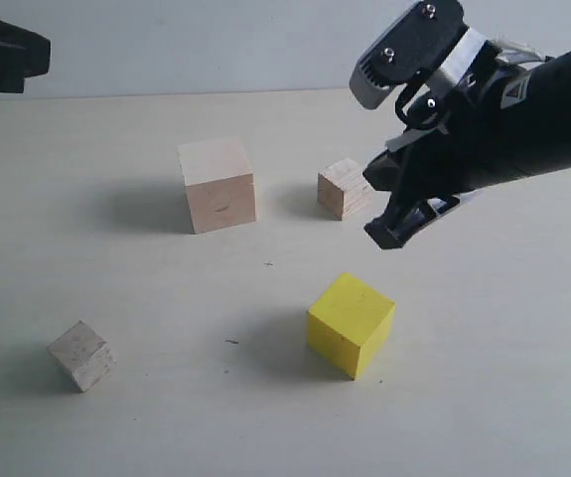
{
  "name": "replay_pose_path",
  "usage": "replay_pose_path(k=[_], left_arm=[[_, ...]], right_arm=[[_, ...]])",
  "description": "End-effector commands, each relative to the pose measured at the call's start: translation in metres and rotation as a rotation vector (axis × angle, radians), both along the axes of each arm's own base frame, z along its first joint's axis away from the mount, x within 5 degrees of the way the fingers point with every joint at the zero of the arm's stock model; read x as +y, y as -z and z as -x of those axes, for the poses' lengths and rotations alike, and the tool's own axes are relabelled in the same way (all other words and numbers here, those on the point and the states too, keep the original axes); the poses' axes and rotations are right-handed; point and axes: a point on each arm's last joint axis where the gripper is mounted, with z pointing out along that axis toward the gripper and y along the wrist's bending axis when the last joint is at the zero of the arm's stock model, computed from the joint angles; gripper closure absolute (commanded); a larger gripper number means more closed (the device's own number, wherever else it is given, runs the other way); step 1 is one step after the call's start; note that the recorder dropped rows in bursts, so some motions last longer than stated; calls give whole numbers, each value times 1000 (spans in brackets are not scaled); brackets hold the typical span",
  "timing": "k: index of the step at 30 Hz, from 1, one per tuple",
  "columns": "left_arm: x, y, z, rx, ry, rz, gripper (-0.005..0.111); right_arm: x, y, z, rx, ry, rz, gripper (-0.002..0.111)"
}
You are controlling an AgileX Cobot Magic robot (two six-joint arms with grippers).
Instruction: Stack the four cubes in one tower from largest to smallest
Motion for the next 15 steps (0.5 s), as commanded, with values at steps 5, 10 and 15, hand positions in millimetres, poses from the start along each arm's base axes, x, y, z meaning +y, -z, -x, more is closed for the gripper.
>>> replay_pose_path(k=[5,10,15], left_arm=[[-26,43,-57,2,-38,-24,107],[-36,74,-106,70,-86,-63,107],[-42,88,-154,121,-128,-70,107]], right_arm=[[3,-10,-9,-101,87,-108,108],[3,-10,-9,-37,180,-188,108],[3,-10,-9,20,262,-258,108]])
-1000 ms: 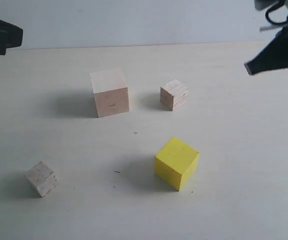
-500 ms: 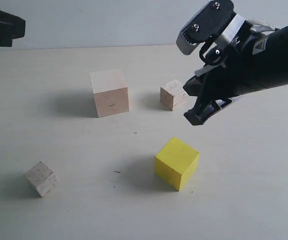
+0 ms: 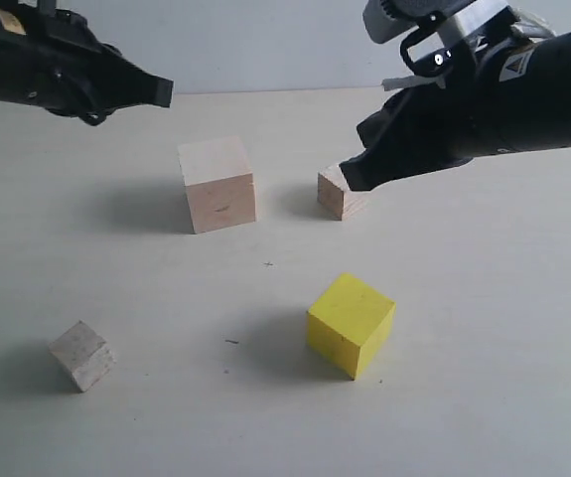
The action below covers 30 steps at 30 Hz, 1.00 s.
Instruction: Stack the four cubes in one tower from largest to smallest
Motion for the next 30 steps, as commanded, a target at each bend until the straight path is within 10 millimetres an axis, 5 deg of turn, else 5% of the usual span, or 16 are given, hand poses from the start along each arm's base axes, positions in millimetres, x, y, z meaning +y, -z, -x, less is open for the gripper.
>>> replay_pose_path(k=[1,15,24,30], left_arm=[[-6,9,-41,17,-30,-2,107],[-45,68,-133,126,-11,-37,107],[-53,118,-150,202,-8,-70,107],[-53,139,-145,296,39,-135,107]], right_arm=[[0,-1,0,39,68,-72,108],[4,-2,1,156,174,-235,108],[4,-2,1,155,175,-238,108],[4,-2,1,152,177,-239,108]])
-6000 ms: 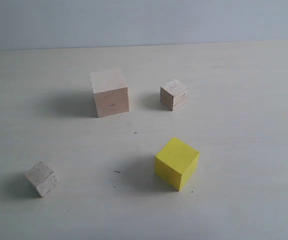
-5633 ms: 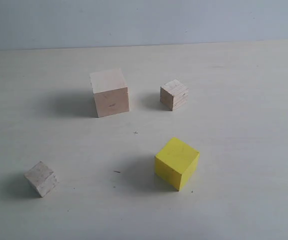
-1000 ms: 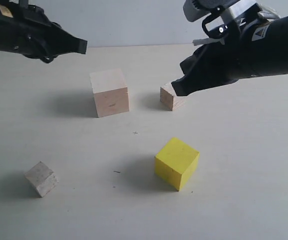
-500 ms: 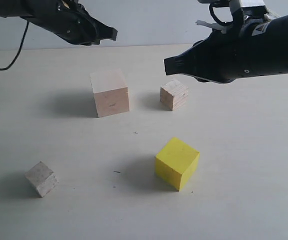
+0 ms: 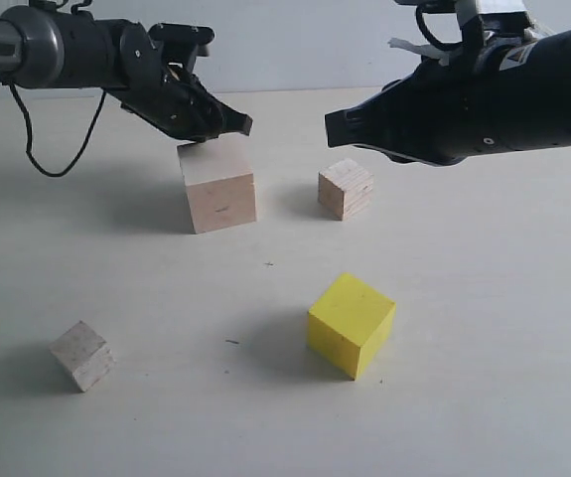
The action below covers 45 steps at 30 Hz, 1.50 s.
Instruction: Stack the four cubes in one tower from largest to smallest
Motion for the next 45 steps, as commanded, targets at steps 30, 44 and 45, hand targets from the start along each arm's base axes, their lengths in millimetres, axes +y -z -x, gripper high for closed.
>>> replay_pose_path(k=[30,44,45], left_arm=[[-37,-44,30,-78,330,-149,107],[-44,-29,39,8,422,-139,107],[-44,-28,40,18,426,-143,107]], right_arm=[[0,0,0,-7,-6,5,108],[0,0,0,-6,-7,7,108],[0,0,0,-6,-7,7,108]])
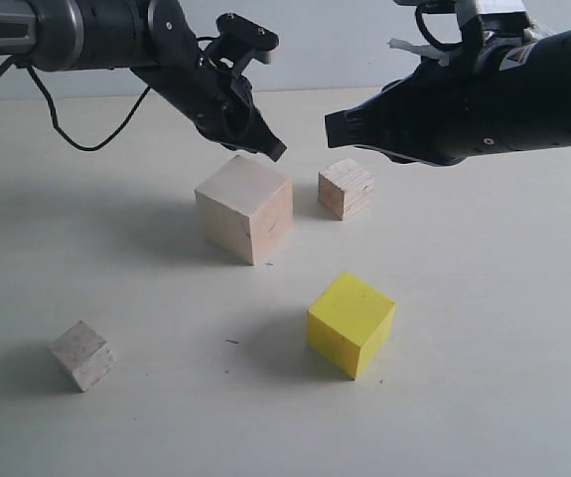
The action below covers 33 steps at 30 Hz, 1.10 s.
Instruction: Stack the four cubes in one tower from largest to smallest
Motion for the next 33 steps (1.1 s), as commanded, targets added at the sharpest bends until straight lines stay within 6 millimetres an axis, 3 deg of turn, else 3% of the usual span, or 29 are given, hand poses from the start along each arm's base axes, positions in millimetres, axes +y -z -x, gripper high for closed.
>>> replay_pose_path(k=[1,16,33], left_arm=[[2,4,3,36,16,-26,107],[12,10,12,154,-2,-139,107],[3,8,20,186,127,-83,107]], right_arm=[[0,0,0,-6,-7,6,108],[0,1,1,7,-12,8,108],[0,1,2,10,-15,11,108]])
